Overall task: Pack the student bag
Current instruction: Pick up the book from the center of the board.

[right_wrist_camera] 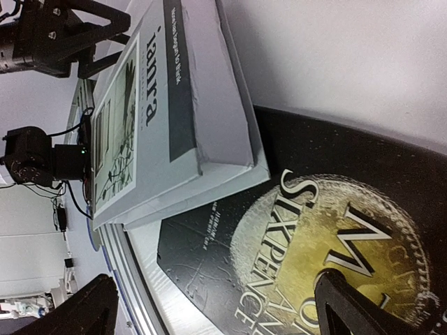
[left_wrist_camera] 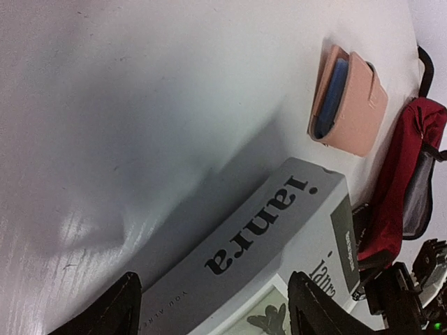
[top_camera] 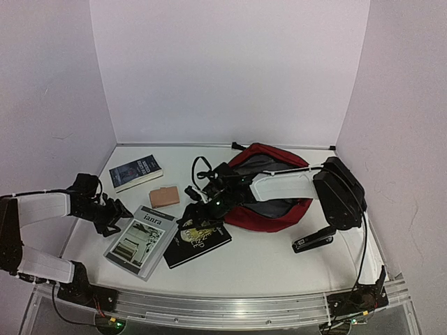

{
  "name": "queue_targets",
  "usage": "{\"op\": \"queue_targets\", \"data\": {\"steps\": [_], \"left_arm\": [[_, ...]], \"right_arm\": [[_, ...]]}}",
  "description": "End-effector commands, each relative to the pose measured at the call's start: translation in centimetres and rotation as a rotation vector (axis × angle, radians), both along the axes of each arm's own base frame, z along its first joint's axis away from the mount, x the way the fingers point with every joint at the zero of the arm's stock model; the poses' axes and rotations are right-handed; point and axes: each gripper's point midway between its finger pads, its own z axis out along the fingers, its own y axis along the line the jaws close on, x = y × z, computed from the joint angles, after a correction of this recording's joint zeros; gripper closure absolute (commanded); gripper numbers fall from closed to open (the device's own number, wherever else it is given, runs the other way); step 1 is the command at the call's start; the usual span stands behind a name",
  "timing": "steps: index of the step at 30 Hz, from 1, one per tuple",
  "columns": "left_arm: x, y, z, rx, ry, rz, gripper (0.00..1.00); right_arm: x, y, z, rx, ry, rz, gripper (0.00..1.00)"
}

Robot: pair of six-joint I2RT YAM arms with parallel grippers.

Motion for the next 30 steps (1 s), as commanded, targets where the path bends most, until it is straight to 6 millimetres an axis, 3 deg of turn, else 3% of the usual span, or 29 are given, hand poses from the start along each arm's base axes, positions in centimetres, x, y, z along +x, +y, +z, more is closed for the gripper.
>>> {"op": "queue_targets", "data": {"steps": [1,10,16,19,22,27,30], "left_arm": [[0.1,-1.1,1.3,-0.063,-0.050,-0.014,0.24],[-0.8,-2.3,0.4,-0.110,-0.032,-0.061,0.20],[-0.2,-4.4,0.7,-0.134,-0.058,-0.122,0.34],[0.5,-5.7,1.0,-0.148,-0.072,-0.156,0.49],[1.5,-7.0,1.7,-0.157,-0.096,-0.182,0.58],[3.6,-8.4,2.7,-0.167,-0.139,-0.186,0.63],[4.6,-8.8,2.7,-0.168,-0.140,-0.171,0.60]], "right_arm": [[-1.9,2.6,-0.4,0.054,0.092,-0.010,0.02],[-1.2,4.4,-2.4,0.065,0.154,-0.046,0.11],[0.0,5.6,-2.6,0.087,0.137,-0.074,0.30],[1.4,6.1,-2.4,0.100,0.110,-0.098,0.43],[3.9,5.7,-1.8,0.108,0.087,-0.157,0.48],[8.4,3.2,0.1,0.126,0.039,-0.241,0.49],[9.6,2.0,1.1,0.132,0.015,-0.261,0.40]]}}
